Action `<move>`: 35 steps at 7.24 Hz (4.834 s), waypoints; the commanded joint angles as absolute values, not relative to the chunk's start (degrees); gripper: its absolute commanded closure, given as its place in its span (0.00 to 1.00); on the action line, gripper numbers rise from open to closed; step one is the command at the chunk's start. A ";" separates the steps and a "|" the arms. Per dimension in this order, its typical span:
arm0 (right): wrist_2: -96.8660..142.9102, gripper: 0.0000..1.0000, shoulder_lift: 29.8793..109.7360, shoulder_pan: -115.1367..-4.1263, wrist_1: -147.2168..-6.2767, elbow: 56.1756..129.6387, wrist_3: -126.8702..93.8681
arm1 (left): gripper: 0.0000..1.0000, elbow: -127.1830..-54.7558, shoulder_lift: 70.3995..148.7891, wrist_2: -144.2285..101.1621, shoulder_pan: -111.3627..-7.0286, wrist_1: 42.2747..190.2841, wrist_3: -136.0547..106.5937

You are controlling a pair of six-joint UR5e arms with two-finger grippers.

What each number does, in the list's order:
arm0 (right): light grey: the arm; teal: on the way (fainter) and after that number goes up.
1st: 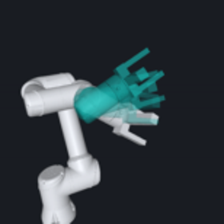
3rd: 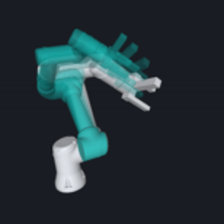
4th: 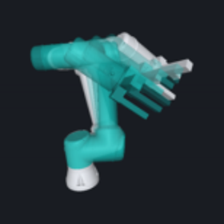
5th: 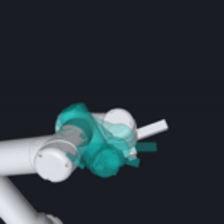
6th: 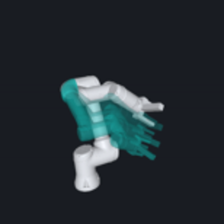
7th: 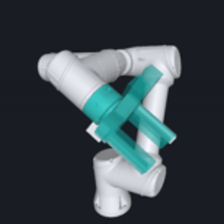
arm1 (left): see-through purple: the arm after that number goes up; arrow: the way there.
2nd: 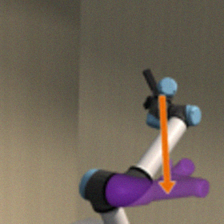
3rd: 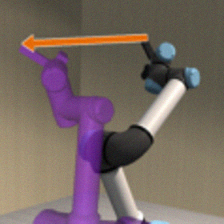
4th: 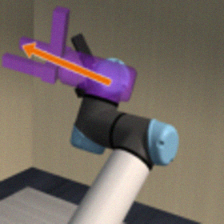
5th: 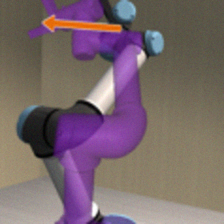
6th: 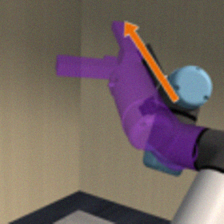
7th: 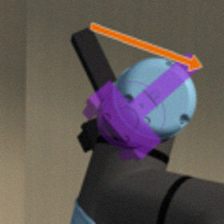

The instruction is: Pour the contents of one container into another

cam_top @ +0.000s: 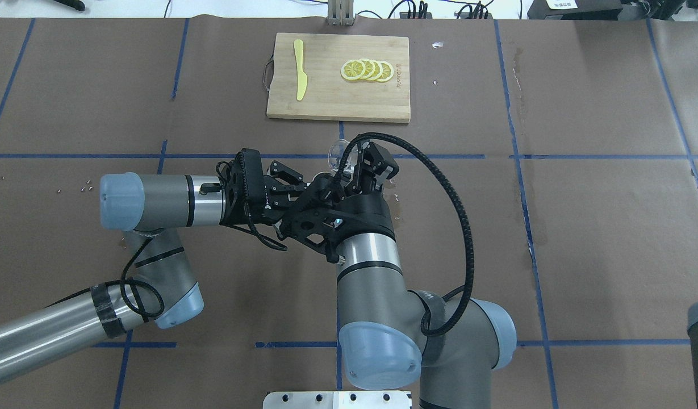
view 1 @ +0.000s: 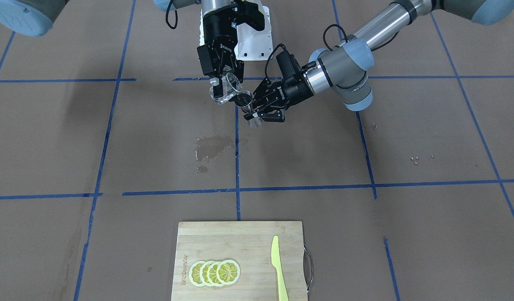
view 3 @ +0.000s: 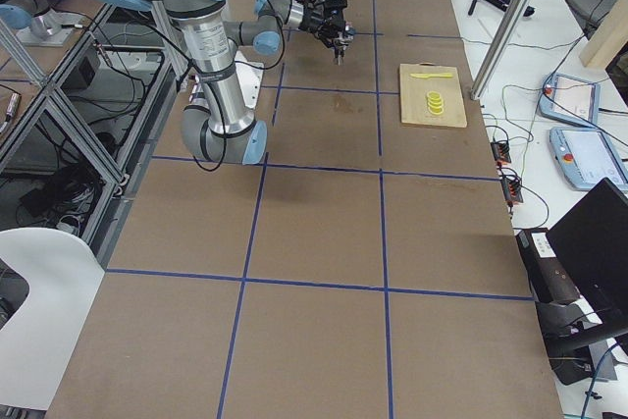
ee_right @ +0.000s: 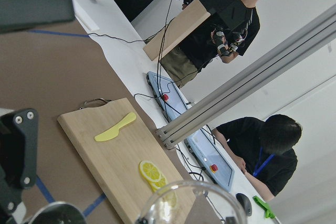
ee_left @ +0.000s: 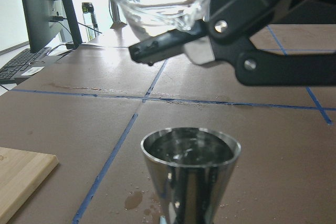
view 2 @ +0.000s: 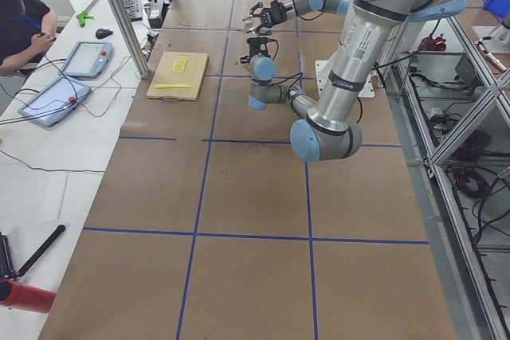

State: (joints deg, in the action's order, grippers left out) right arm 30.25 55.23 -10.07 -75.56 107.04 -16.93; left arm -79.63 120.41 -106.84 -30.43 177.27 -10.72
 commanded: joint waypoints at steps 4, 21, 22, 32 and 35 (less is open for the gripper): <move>40.15 1.00 63.97 -14.66 -59.87 107.14 -30.76 | 1.00 -79.80 119.88 -106.96 -30.59 177.45 -10.72; 40.25 1.00 72.86 -16.00 -44.38 106.09 -34.54 | 1.00 -91.23 79.92 -84.82 -39.55 200.37 -33.92; 40.25 1.00 72.86 -16.00 -44.38 106.00 -34.54 | 1.00 -91.06 79.72 -82.64 -38.07 200.48 -34.80; 40.25 1.00 72.86 -15.91 -44.21 106.17 -34.63 | 1.00 -89.38 79.98 -34.36 -8.35 195.03 -41.04; 40.25 1.00 72.86 -15.91 -44.21 106.35 -34.63 | 1.00 -83.69 84.09 -30.17 -8.09 194.94 -44.21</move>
State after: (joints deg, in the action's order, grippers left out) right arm 40.25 72.86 -15.91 -44.21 106.23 -34.63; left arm -86.33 81.68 -32.63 -8.17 194.97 -43.29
